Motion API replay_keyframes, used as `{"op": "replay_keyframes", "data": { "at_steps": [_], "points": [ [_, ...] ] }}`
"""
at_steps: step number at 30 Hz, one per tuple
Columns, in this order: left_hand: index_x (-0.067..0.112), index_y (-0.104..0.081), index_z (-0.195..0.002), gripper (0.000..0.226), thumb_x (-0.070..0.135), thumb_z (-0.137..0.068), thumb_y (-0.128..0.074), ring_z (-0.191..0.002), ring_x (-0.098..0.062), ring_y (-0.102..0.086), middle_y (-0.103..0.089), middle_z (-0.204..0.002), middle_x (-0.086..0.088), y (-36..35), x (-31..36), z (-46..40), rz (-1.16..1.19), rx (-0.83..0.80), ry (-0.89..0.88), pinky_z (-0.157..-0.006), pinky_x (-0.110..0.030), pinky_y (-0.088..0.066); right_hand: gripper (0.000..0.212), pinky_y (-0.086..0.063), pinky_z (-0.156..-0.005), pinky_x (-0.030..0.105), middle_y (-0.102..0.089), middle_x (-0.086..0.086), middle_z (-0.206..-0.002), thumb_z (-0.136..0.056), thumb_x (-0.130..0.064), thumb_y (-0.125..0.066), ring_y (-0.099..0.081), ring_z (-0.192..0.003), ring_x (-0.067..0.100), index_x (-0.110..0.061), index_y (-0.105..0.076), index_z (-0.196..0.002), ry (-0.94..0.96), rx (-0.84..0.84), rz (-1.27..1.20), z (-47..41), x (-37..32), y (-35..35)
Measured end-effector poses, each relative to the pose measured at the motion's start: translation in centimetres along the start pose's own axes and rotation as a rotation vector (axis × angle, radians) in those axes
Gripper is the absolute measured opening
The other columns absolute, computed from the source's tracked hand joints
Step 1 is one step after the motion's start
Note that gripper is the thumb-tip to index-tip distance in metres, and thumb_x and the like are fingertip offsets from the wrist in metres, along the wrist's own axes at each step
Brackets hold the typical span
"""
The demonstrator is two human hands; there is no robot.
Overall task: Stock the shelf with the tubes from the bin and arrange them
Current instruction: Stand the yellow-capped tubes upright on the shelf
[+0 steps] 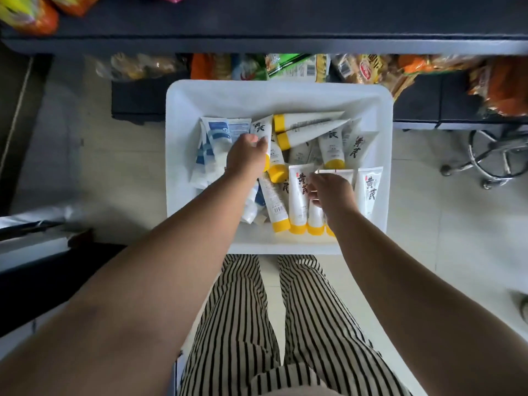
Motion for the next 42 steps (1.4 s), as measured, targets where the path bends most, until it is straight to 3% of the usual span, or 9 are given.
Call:
{"op": "replay_keyframes", "data": {
  "at_steps": [11,15,20,26,30,33,36,39,42],
  "points": [
    [0.006,-0.047,-0.129,0.05,0.03,-0.087,-0.06,-0.121,-0.032,-0.05,-0.052,-0.133,-0.015,-3.3,-1.8,-5.1,-0.193,-0.017,0.156,-0.099,-0.04,-0.045,0.034,-0.049,-0.08,0.042,-0.058,-0.004,-0.061,-0.09,-0.02,-0.052,-0.055,-0.064,0.017,-0.022,-0.054,-0.057,-0.05,0.016,-0.073,-0.4,4.1,0.5],
    [0.0,-0.049,-0.125,0.05,0.023,-0.084,-0.066,-0.106,-0.031,-0.059,-0.057,-0.124,-0.019,-2.0,-2.3,-1.7,0.141,-0.088,0.322,-0.082,-0.038,-0.054,0.024,-0.05,-0.081,0.042,-0.061,-0.001,-0.068,-0.088,-0.025,-0.055,-0.061,-0.08,0.027,-0.023,-0.06,-0.065,-0.034,0.062,-0.036,-0.1,3.8,0.4],
    [0.007,-0.056,-0.094,0.008,0.014,-0.09,-0.056,-0.076,-0.019,-0.059,-0.061,-0.091,-0.011,-0.8,-4.7,4.0,0.87,-0.335,0.558,-0.049,-0.026,-0.055,0.027,-0.034,-0.064,0.022,-0.058,0.0,-0.084,-0.091,-0.028,-0.05,-0.051,-0.082,0.018,-0.013,-0.065,-0.107,-0.009,0.156,0.122,0.6,3.2,1.9],
    [0.011,-0.059,-0.09,0.015,0.005,-0.091,-0.046,-0.06,-0.012,-0.067,-0.07,-0.068,-0.002,-0.3,-6.0,6.6,1.018,-0.529,0.477,-0.055,-0.025,-0.055,0.026,-0.038,-0.071,0.024,-0.059,-0.002,-0.082,-0.088,-0.028,-0.055,-0.052,-0.082,0.017,-0.014,-0.068,-0.105,0.0,0.035,0.077,0.6,2.9,0.6],
    [0.01,-0.057,-0.098,0.021,0.0,-0.081,-0.05,-0.064,-0.011,-0.068,-0.069,-0.071,-0.002,0.0,-6.7,6.0,0.947,-0.652,0.412,-0.054,-0.021,-0.055,0.022,-0.037,-0.058,0.016,-0.059,-0.002,-0.077,-0.092,-0.029,-0.05,-0.052,-0.079,0.017,-0.016,-0.066,-0.096,0.049,0.039,0.122,0.3,1.5,-0.9],
    [0.009,-0.056,-0.102,0.037,0.0,-0.067,-0.056,-0.069,-0.013,-0.069,-0.071,-0.075,-0.003,0.6,-7.5,5.0,0.912,-0.646,0.373,-0.061,-0.025,-0.057,0.039,-0.041,-0.079,0.025,-0.062,0.013,-0.116,-0.094,-0.034,-0.046,-0.055,-0.109,0.028,-0.009,-0.056,-0.122,0.047,0.035,0.181,-0.2,0.9,-3.1],
    [0.009,-0.055,-0.106,0.036,-0.006,-0.073,-0.056,-0.071,-0.014,-0.066,-0.068,-0.076,-0.003,1.5,-8.1,4.5,0.832,-0.569,0.327,-0.058,-0.023,-0.055,0.055,-0.031,-0.108,0.034,-0.038,0.01,-0.146,-0.094,-0.037,-0.043,-0.036,-0.134,0.026,-0.01,-0.034,-0.141,-0.007,0.084,0.146,-0.2,1.2,-5.5],
    [0.017,-0.052,-0.102,0.038,-0.008,-0.073,-0.059,-0.078,-0.014,-0.062,-0.067,-0.077,0.001,2.5,-9.2,4.3,0.771,-0.487,0.3,-0.059,-0.022,-0.052,0.048,-0.021,-0.113,0.033,-0.027,0.01,-0.151,-0.097,-0.029,-0.038,-0.023,-0.139,0.024,-0.011,-0.036,-0.141,0.045,0.179,0.152,-0.2,1.4,-6.6],
    [0.018,-0.046,-0.114,0.045,-0.01,-0.08,-0.055,-0.077,-0.012,-0.059,-0.063,-0.085,0.001,3.5,-10.3,4.2,0.72,-0.49,0.263,-0.059,-0.022,-0.05,0.04,-0.023,-0.105,0.025,-0.036,0.013,-0.144,-0.097,-0.02,-0.036,-0.032,-0.133,0.026,-0.014,-0.043,-0.136,0.105,0.189,0.197,-0.5,1.6,-6.2]
  ]
}}
Point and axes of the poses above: each hand's wrist, its own z-axis away from the middle knuckle, its own y-axis out of the back of the hand, x = y × z, the point moved 3 cm from there along -z, towards the middle knuckle
